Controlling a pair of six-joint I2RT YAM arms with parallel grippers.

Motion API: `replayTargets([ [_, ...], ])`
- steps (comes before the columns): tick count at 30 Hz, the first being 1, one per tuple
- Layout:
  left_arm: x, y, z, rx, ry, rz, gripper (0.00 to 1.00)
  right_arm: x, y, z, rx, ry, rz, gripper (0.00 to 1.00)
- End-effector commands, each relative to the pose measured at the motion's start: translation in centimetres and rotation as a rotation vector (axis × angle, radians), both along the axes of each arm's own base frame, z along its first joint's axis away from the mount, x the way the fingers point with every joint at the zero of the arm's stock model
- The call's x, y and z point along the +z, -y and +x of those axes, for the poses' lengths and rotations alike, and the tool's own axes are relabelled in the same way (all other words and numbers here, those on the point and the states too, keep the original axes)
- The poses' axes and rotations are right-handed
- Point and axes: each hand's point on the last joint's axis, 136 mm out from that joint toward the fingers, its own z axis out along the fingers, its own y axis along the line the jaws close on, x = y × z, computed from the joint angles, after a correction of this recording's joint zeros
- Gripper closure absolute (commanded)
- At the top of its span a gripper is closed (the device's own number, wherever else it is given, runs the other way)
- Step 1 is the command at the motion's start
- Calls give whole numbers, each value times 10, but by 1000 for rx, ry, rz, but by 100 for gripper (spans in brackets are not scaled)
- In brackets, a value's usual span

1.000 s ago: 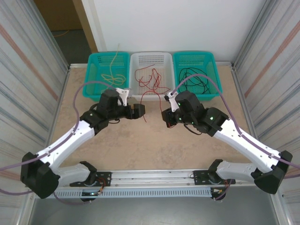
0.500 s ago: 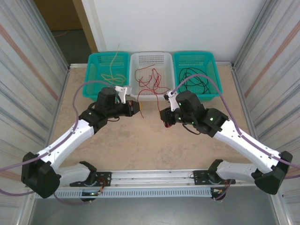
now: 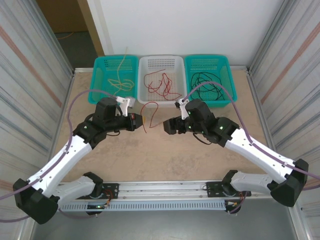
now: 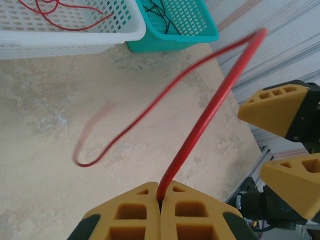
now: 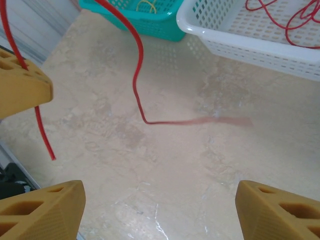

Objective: Untangle the cables

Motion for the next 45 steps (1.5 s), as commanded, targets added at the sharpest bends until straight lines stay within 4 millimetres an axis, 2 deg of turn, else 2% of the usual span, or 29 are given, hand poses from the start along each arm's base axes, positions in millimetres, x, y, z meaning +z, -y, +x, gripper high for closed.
replayTargets([
  [1,15,-2,-7,-10,5,-8,100,3,-17,1,40,-15,84,22],
  [5,25,0,-9,-6,-8,-40,100,-8,-40,0,72,-25,136,22],
  [11,42,2,-11,0,0,-100,100,-25,-48,23,-32,-14,250,22],
  [15,48,3,-13,-7,-3,-114,100,-28,-65,28,5,-32,282,25],
  [18,52,5,-14,-12,-6,-132,100,-34,-73,34,11,-33,276,36],
  [20,55,5,-15,-11,-4,-146,100,-35,-77,38,15,-27,290,37],
  [23,59,4,-16,-4,4,-158,100,-36,-84,41,30,-34,305,53],
  [24,60,3,-16,-2,5,-158,100,-37,-86,41,34,-36,306,55],
  [26,60,2,-15,5,7,-156,100,-39,-88,41,39,-45,309,53],
  [30,62,1,-15,10,6,-156,100,-37,-92,37,63,-44,322,38],
  [33,61,1,-14,12,5,-155,100,-36,-94,36,76,-44,329,39],
  [36,63,0,-14,14,9,-156,100,-40,-94,38,67,-50,316,49],
  [39,63,-1,-15,15,10,-152,100,-42,-93,41,63,-54,313,70],
  [41,61,-5,-15,23,10,-133,100,-43,-90,42,54,-52,306,79],
  [45,49,-25,-13,72,16,-12,100,-42,-71,49,15,-29,247,95],
])
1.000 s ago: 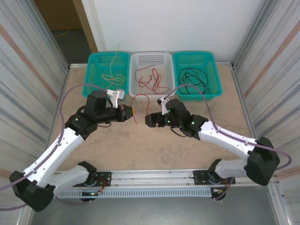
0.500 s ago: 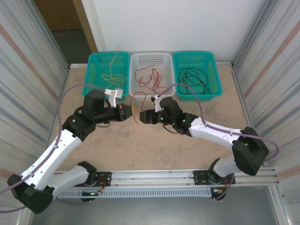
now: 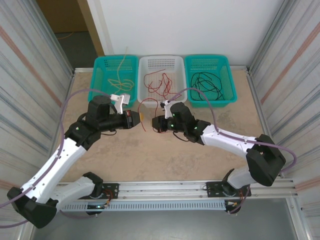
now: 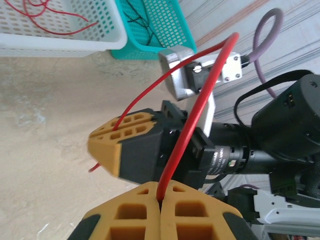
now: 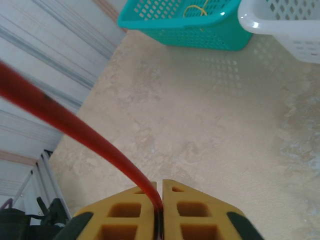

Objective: Untangle the cables

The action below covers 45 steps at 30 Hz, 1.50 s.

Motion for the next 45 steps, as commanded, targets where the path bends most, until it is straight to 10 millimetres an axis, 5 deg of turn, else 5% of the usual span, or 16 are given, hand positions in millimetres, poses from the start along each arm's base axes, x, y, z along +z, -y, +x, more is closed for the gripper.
replayTargets([
  [1,1,-27,-2,47,55,155,100,15,20,12,-48,47,-61,98],
  [4,-35,-63,-2,110,69,485,100,16,53,21,-116,93,-205,99],
  [7,-63,-78,-10,80,49,689,100,16,91,29,-197,107,-341,100],
  [15,-107,-54,-28,-112,67,937,100,56,155,41,-303,123,-282,99],
  [20,-119,-41,-36,-189,55,970,100,56,170,44,-326,115,-340,99],
  [26,-103,-18,-40,-223,98,813,100,39,163,36,-298,85,-364,91],
  [32,-88,-12,-36,-191,42,639,100,28,167,34,-339,63,-436,52],
  [38,-66,-31,-17,-61,-43,429,100,34,208,38,-509,33,-468,45],
  [45,4,-14,4,-32,40,233,100,63,207,25,-500,46,-386,44],
])
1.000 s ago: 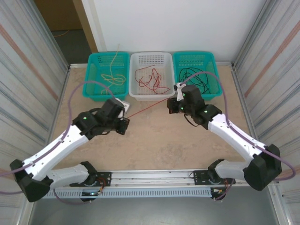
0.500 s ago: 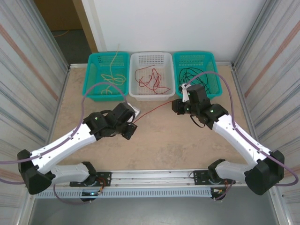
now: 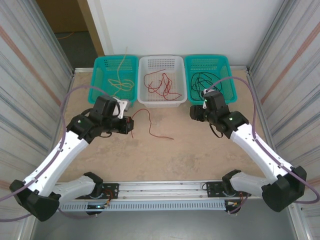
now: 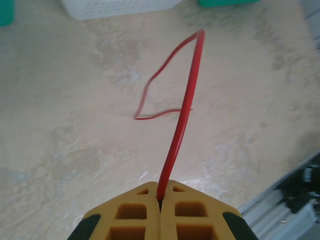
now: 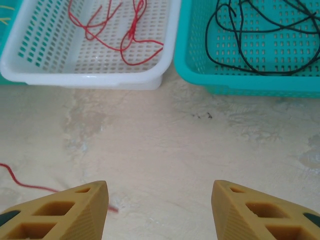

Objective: Untangle the cables

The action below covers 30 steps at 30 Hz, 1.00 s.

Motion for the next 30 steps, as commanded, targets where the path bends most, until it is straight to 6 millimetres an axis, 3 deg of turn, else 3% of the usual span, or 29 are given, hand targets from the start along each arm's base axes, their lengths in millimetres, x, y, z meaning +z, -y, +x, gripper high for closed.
replayTargets([
  [1,56,20,11,-20,77,-156,100,30,1,-10,-15,44,55,44],
  [6,108,24,55,29,162,-230,100,39,1,-25,-16,62,103,44],
  [11,164,19,117,113,270,-325,100,47,3,-44,-3,74,111,44],
  [14,186,17,155,161,345,-417,100,47,6,-51,-4,71,118,44],
  [16,188,16,181,201,390,-426,100,47,7,-54,-4,70,122,43],
  [22,166,22,254,284,424,-444,100,51,11,-60,-8,77,126,43],
  [27,117,37,304,320,359,-457,100,48,16,-62,-14,72,105,43],
  [30,82,49,321,318,295,-445,100,43,17,-63,-14,63,95,43],
])
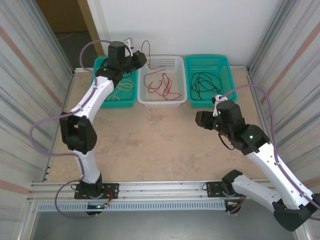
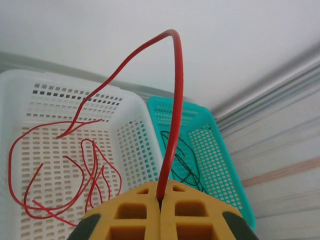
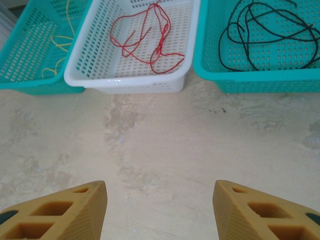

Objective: Untangle the cables

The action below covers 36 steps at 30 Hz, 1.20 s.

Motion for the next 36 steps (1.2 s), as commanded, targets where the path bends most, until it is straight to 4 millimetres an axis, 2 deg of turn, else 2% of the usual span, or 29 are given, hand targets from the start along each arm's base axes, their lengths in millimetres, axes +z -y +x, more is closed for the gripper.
replayTargets([
  [1,-1,9,15,6,13,-28,100,-7,7,-4,-25,-16,-17,43],
  [3,-26,13,13,7,-43,21,100,-9,7,-4,-26,-18,-19,43],
  [7,-77,10,-4,44,-175,122,100,-10,5,-2,-23,-14,-8,43],
  [10,-104,5,-26,40,-246,218,100,-8,3,-1,-20,-11,1,43],
  [14,-127,8,-62,-10,-292,395,98,-2,4,-2,-19,2,17,43],
  [17,-143,10,-84,-67,-346,433,73,2,4,-4,-18,9,30,42],
  [19,-146,12,-92,-102,-368,433,56,3,3,-4,-17,11,39,42],
  [23,-121,14,-100,-119,-314,424,38,8,1,-5,-13,15,63,42],
  [29,-50,1,-112,-90,-168,422,25,30,3,-10,-3,91,109,37],
  [30,-35,-2,-116,-91,-130,418,3,37,5,-11,-7,123,125,36],
  [32,-8,-6,-129,-101,-56,404,1,51,12,-12,-27,197,152,33],
  [35,26,-21,-154,-88,73,392,1,69,12,-19,6,327,207,1],
  [36,32,-31,-161,-54,112,399,1,71,14,-17,-12,375,236,1],
])
